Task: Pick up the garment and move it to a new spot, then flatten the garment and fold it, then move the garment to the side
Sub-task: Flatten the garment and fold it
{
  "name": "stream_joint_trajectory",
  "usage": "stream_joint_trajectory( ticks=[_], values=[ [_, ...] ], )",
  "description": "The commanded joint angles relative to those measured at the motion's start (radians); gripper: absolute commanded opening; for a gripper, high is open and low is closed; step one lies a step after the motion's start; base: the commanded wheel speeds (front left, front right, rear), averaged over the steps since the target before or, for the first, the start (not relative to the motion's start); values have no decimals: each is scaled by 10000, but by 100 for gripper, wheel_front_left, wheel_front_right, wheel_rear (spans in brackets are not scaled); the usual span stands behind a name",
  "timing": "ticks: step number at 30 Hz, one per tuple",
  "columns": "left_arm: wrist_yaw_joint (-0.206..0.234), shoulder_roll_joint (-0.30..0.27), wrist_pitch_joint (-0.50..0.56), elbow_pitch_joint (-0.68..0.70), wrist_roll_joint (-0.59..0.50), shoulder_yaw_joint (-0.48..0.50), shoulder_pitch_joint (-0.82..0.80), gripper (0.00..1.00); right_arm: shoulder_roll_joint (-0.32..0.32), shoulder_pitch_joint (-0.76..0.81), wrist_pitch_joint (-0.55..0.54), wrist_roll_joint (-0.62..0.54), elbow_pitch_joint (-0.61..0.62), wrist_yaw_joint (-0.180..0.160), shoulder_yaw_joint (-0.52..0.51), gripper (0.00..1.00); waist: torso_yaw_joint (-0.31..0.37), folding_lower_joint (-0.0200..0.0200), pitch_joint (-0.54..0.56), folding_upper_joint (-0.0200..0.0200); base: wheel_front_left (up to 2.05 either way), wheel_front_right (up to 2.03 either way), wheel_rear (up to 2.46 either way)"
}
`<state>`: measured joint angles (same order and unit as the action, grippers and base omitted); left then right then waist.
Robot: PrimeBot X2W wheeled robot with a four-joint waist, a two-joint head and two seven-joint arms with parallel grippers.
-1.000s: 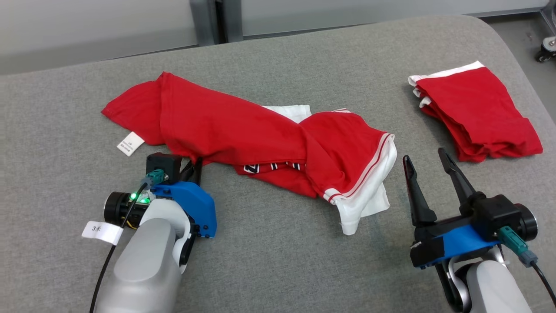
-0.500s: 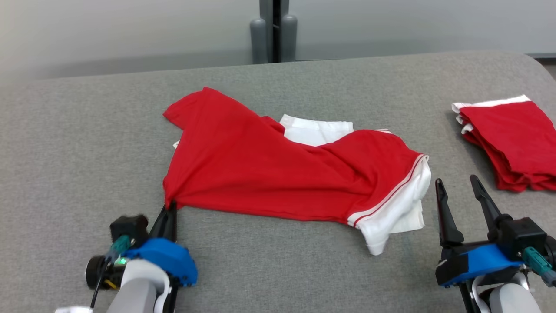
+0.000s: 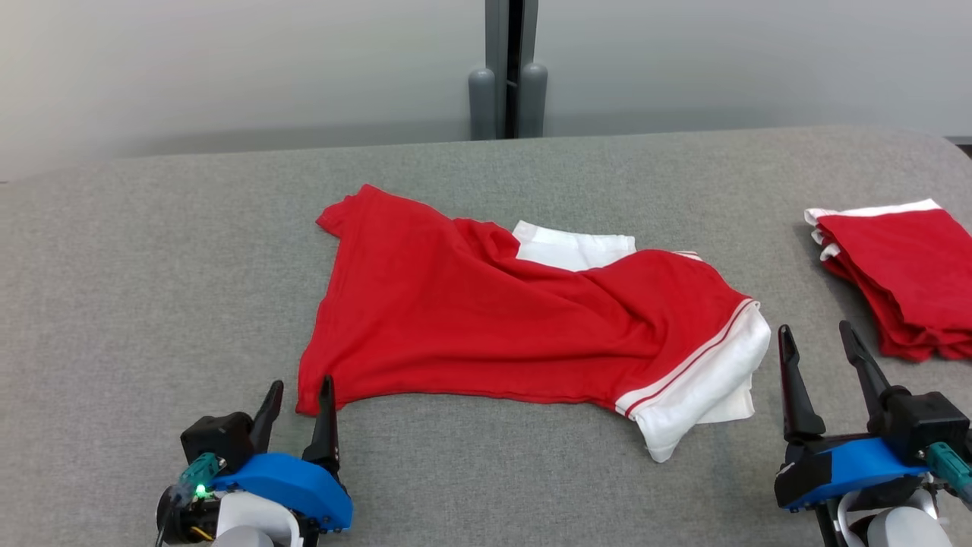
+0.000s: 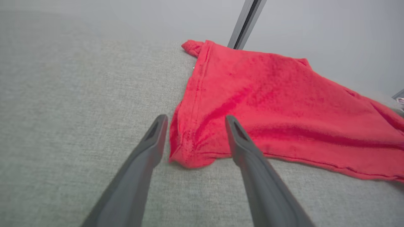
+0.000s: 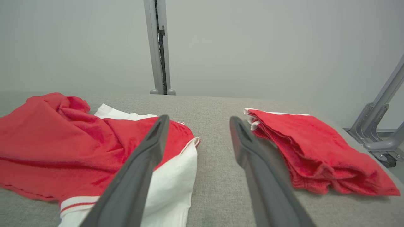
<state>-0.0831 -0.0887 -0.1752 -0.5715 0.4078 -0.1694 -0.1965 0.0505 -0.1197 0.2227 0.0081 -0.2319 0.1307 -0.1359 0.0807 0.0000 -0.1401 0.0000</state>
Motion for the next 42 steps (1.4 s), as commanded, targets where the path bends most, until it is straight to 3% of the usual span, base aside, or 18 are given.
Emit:
stream_joint_trajectory(
  ticks=[1,12,38,42],
  values=[
    [73,-46,-95,103,-77,30,118,100,1,82,93,-53,-30,1,-3,100,-16,0,60,0,0,0,0],
    [323,-125,-851,1367,-775,-242,831,100,2,305,291,398,-742,1,324,100,-385,0,905,0,0,0,0],
    [668,75,-910,1497,-934,-384,1528,100,2,281,433,603,-1653,1,832,100,-396,0,1319,0,0,0,0],
    [866,33,-465,1228,-757,-227,1374,100,2,220,435,661,-1677,1,818,100,-278,0,1158,0,0,0,0]
  ],
)
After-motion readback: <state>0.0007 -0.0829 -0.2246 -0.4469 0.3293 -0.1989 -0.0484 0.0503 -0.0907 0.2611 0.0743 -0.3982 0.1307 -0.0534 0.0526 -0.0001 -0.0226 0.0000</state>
